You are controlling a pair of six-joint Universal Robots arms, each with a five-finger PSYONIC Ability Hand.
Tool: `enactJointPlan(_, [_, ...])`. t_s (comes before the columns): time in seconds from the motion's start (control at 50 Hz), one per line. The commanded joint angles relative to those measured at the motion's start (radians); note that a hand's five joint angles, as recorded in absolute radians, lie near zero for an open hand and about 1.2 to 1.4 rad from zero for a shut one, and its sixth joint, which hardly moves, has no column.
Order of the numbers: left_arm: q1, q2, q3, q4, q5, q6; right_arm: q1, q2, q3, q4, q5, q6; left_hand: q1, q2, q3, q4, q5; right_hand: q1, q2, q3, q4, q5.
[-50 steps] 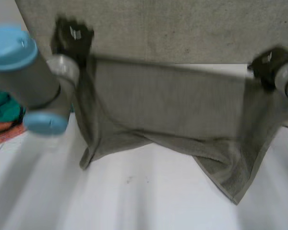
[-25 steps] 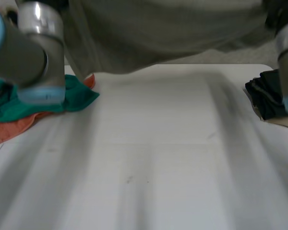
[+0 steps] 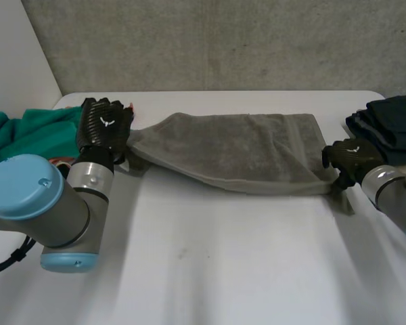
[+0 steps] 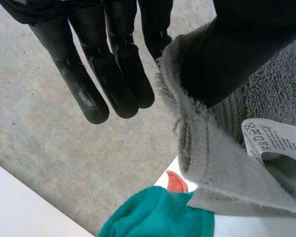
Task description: Fold the laundry.
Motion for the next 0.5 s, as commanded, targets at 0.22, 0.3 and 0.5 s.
enactJointPlan(0.22, [0.015, 0.006, 0.051, -0.021, -0.004, 0.003, -0.086, 0.104, -0.173, 0.285, 0.003, 0.096, 0.251, 0.197, 0.203, 0.194, 0.239, -0.023, -0.020, -0.025, -0.023, -0.015])
enactJointPlan(0.3, [0.024, 0.006, 0.051, -0.026, -0.004, 0.005, -0.082, 0.096, -0.161, 0.288, -0.002, 0.098, 0.251, 0.197, 0.203, 0.194, 0.239, 0.411, 0.413, 0.409, 0.411, 0.419])
enactJointPlan(0.5, [0.021, 0.083, -0.006, -0.193, -0.007, 0.000, -0.097, -0.019, -0.078, 0.282, -0.012, 0.032, 0.251, 0.197, 0.203, 0.194, 0.239, 0.734, 0.737, 0.732, 0.734, 0.742])
